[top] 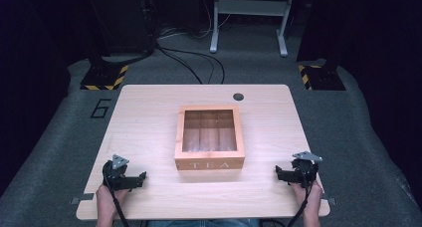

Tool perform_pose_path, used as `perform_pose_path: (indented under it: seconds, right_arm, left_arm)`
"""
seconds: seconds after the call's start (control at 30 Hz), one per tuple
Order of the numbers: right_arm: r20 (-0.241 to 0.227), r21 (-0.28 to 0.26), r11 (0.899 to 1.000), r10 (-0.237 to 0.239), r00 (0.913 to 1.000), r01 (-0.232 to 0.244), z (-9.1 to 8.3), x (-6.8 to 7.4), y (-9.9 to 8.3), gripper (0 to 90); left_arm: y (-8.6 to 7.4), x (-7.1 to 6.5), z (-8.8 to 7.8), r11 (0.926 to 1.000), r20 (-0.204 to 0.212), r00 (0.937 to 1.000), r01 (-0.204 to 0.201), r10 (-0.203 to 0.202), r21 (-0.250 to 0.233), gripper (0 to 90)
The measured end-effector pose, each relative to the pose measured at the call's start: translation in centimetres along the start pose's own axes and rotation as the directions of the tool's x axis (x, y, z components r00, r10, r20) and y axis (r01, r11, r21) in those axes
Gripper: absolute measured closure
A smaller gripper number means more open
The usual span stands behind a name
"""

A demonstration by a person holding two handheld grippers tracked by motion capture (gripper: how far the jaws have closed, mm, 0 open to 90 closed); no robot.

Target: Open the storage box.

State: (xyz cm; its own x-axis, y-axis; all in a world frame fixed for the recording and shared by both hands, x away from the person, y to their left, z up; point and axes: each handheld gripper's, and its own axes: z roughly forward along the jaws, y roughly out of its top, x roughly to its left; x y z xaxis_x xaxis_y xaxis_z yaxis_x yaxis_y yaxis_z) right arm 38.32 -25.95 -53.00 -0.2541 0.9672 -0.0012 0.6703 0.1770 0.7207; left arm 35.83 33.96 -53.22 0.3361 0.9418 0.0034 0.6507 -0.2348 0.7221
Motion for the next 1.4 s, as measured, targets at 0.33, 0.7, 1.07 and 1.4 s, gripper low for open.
perform_pose_path:
  seconds: [0.33,0.7,1.07,1.4]
  right_arm:
    - [0.002,0.002,1.000,0.008,1.0000,-0.008,0.0,0.1,0.0,0.0]
    - [0.000,-0.002,1.000,0.009,1.0000,-0.009,0.0,0.1,0.0,0.0]
    - [0.000,-0.001,1.000,0.007,1.0000,-0.007,0.0,0.1,0.0,0.0]
    - [0.004,0.000,1.000,0.007,1.0000,-0.007,0.0,0.1,0.0,0.0]
  left_arm:
    - [0.0,-0.1,0.0,1.0000,-0.001,1.0000,-0.001,0.001,-0.006,0.2]
    - [0.4,-0.7,-0.4,0.9971,0.080,0.9967,0.021,-0.015,-0.073,0.0]
    - [4.9,-6.8,0.4,0.9805,0.235,0.9630,-0.092,0.132,-0.174,1.6]
    - [6.6,-9.3,1.7,0.9695,0.328,0.9267,-0.115,0.183,-0.216,15.9]
